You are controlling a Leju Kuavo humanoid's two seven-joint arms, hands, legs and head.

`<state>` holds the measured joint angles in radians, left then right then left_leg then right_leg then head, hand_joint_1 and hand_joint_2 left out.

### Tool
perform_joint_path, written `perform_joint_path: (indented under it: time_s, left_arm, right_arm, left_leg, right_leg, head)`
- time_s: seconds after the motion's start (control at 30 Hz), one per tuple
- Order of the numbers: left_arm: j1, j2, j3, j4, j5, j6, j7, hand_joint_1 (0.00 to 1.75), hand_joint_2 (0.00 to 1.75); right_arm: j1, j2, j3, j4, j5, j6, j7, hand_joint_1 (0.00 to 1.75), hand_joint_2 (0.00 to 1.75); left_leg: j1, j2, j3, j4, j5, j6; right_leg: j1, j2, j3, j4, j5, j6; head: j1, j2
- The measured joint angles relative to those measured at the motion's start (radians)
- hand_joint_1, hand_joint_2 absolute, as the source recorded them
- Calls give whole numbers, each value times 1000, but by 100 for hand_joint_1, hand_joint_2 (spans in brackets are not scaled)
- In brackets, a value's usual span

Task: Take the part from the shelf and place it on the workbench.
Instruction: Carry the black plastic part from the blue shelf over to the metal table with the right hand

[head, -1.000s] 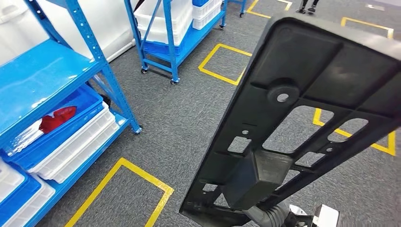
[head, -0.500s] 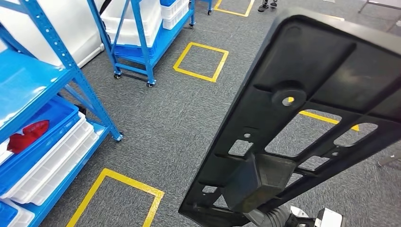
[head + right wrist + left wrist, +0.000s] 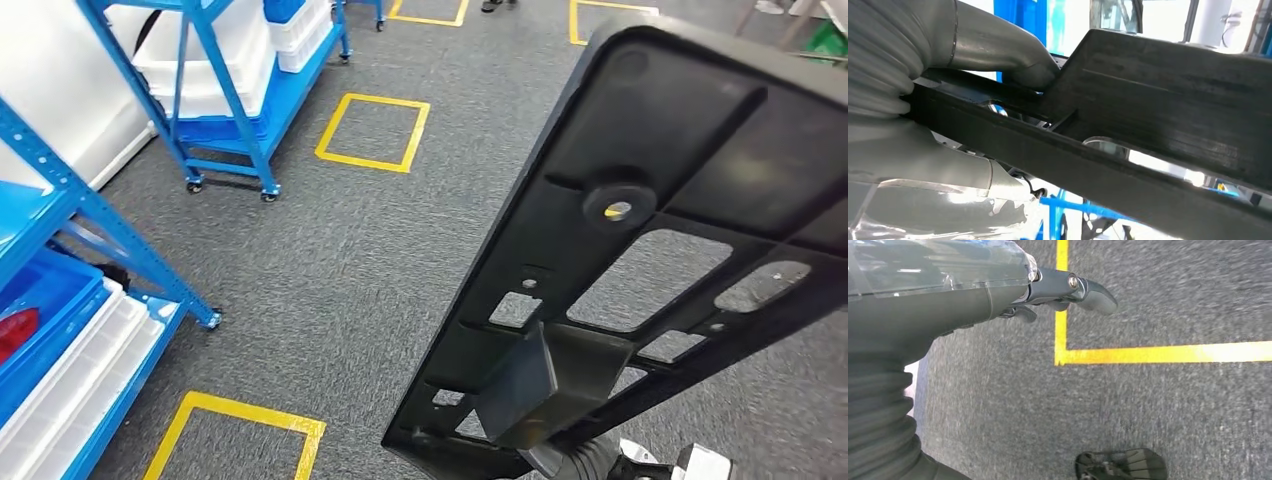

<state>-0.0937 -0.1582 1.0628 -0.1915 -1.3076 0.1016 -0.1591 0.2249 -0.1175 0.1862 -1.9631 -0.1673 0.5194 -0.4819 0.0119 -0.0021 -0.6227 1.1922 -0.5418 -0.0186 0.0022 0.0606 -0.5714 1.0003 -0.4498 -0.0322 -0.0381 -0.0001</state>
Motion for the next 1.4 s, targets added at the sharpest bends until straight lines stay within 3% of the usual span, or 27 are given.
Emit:
perform_joint_path:
  time_s: [0.07, 0.13, 0.2, 0.27, 0.33, 0.4, 0.43, 0.47, 0.5, 0.57, 0.63, 0.7, 0.77, 0.8, 0.87, 0.9, 0.93, 0.97, 1.0, 1.07, 1.13, 1.2, 1.23, 1.3, 1.33, 1.4]
  left_arm:
    - [1, 1, 0, 0, 0, 2, 0, 0, 175]
    - [2, 1, 0, 0, 0, 3, 0, 0, 175]
    - [3, 0, 1, 0, 0, 3, 0, 0, 175]
    - [0, -1, 1, 0, 1, 3, -1, 0, 175]
    - [1, -2, 2, 0, 1, 1, -3, 0, 175]
    - [4, -3, 2, 0, 1, 0, -3, 0, 175]
    - [4, -3, 2, 0, 2, -1, -3, 0, 175]
    - [3, -5, 3, 0, 3, 0, -3, 0, 175]
    - [2, -6, 3, 0, 5, 0, -3, 0, 175]
    - [1, -10, 3, 0, 7, 1, -3, 0, 175]
    - [1, -13, 3, 0, 6, 1, -3, 0, 175]
    - [1, -16, 4, 0, 4, 0, -3, 0, 175]
    - [0, -18, 4, 0, 3, 0, -3, 0, 175]
    - [0, -18, 4, 0, 4, 0, -4, 0, 175]
    - [3, -18, 4, 0, 6, 0, -6, 0, 175]
    - [5, -19, 5, 0, 8, 0, -8, 0, 175]
    - [6, -19, 5, 0, 10, 0, -9, 0, 175]
    - [6, -19, 5, 0, 12, 0, -10, 0, 175]
    - [6, -19, 6, 0, 14, 1, -11, 0, 175]
    - [7, -19, 7, 0, 16, 3, -11, 0, 175]
    - [7, -20, 10, 0, 16, 4, -10, 0, 175]
    - [7, -21, 12, 0, 15, 5, -7, 0, 175]
    - [6, -21, 13, 0, 13, 5, -5, 0, 175]
    - [5, -21, 14, 0, 9, 4, -2, 0, 175]
    - [6, -21, 14, 0, 8, 3, -1, 0, 175]
    - [9, -20, 14, 0, 7, 0, 1, 0, 175]
  right_arm:
    - [-1, 0, -1, 0, 0, 0, 2, 150, 175]
    - [-1, 0, -3, 0, 1, 0, 5, 150, 175]
    - [0, 0, -8, -2, 2, 0, 8, 150, 175]
    - [-1, 0, -13, -4, 1, 0, 9, 150, 175]
    - [-4, 0, -17, -6, 1, 0, 10, 150, 175]
    - [-7, 0, -19, -5, 1, 0, 11, 150, 175]
    - [-9, 0, -20, -5, 1, 0, 13, 150, 175]
    - [-11, 0, -21, -5, 1, 0, 15, 150, 175]
    - [-14, 0, -22, -5, 0, 0, 17, 150, 175]
    - [-21, 0, -25, -5, -1, 0, 19, 150, 175]
    - [-27, 0, -27, -5, -2, 0, 20, 150, 175]
    - [-26, -1, -30, -5, -3, 0, 19, 150, 175]
    - [-22, -3, -33, -5, -4, 0, 17, 150, 175]
    - [-21, -3, -34, -5, -6, 1, 16, 150, 175]
    - [-21, -6, -34, -4, -12, 4, 12, 150, 175]
    - [-21, -8, -34, -2, -15, 6, 10, 150, 175]
    - [-21, -10, -34, 0, -17, 8, 9, 150, 175]
    - [-21, -12, -34, 2, -19, 10, 8, 150, 175]
    - [-22, -14, -34, 5, -20, 13, 8, 150, 175]
    - [-28, -16, -34, 9, -23, 17, 7, 150, 175]
    - [-34, -19, -34, 13, -28, 17, 7, 150, 175]
    - [-36, -22, -34, 15, -32, 12, 8, 150, 175]
    - [-34, -24, -34, 16, -32, 8, 8, 150, 175]
    - [-32, -27, -34, 16, -32, 0, 8, 150, 175]
    - [-31, -28, -34, 16, -32, -3, 9, 150, 175]
    - [-27, -28, -34, 17, -31, -6, 9, 150, 175]
  left_leg:
    - [5, -39, 51, -123, 56, 4]
    - [5, -64, 68, -169, 64, 10]
    - [4, -50, 69, -175, 67, 21]
    - [6, -29, 74, -183, 71, 34]
    - [4, -7, 77, -188, 71, 43]
    - [1, 17, 78, -187, 68, 46]
    - [0, 28, 79, -187, 66, 46]
    - [-1, 39, 81, -187, 63, 45]
    - [-2, 49, 85, -187, 60, 43]
    - [-4, 64, 93, -187, 53, 38]
    - [-6, 78, 98, -188, 47, 29]
    - [-6, 92, 103, -190, 43, 18]
    - [-4, 73, 100, -167, 22, 9]
    - [-3, 52, 83, -125, -4, 6]
    - [-2, 18, 18, 11, -68, 4]
    - [-1, 12, -15, 72, -87, 3]
    - [-1, 10, -34, 102, -86, 3]
    - [0, 9, -36, 92, -65, 2]
    - [1, 5, -19, 44, -27, 2]
    - [7, -32, 33, -92, 45, 2]
    - [9, -67, 59, -162, 67, 5]
    - [6, -61, 61, -166, 65, 16]
    - [5, -51, 63, -170, 67, 23]
    - [6, -30, 68, -179, 71, 37]
    - [4, -18, 69, -181, 71, 41]
    - [0, 6, 70, -181, 68, 46]
  right_leg:
    - [-1, 23, -2, 10, -6, 9]
    - [-3, 41, -12, 17, -8, 21]
    - [-6, 55, -18, 19, -6, 33]
    - [-6, 23, -35, 53, -27, 43]
    - [-7, -30, -90, 162, -82, 53]
    - [-12, -49, -153, 278, -123, 60]
    - [-13, -52, -164, 295, -119, 61]
    - [-14, -56, -154, 272, -97, 60]
    - [-14, -63, -123, 212, -62, 57]
    - [-5, -101, -51, 73, -10, 44]
    - [6, -122, -23, 16, -1, 32]
    - [8, -104, -23, 10, 0, 23]
    - [3, -85, -15, -2, 4, 15]
    - [0, -76, -10, -7, 6, 11]
    - [0, -57, -7, -8, 4, 5]
    - [0, -45, -6, -6, 3, 3]
    - [0, -33, -5, -5, 2, 3]
    - [0, -20, -4, -3, 1, 4]
    - [-1, -8, -1, -1, -1, 6]
    - [-3, 15, -2, 9, -9, 15]
    - [-5, 36, -12, 19, -12, 26]
    - [-9, 53, -21, 20, -9, 39]
    - [-10, 47, -23, 23, -11, 44]
    - [-10, 5, -47, 74, -42, 53]
    - [-10, -22, -74, 129, -70, 56]
    - [-12, -46, -142, 259, -122, 62]
  head:
    - [0, 0]
    - [0, 0]
    - [0, 0]
    - [0, 0]
    - [0, 0]
    - [0, 0]
    - [0, 0]
    - [0, 0]
    - [0, 0]
    - [0, 0]
    - [0, 0]
    - [0, 0]
    - [0, 0]
    - [0, 0]
    - [0, 0]
    - [0, 0]
    - [0, 0]
    - [0, 0]
    - [0, 0]
    - [0, 0]
    - [0, 0]
    - [0, 0]
    - [0, 0]
    - [0, 0]
    - [0, 0]
    - [0, 0]
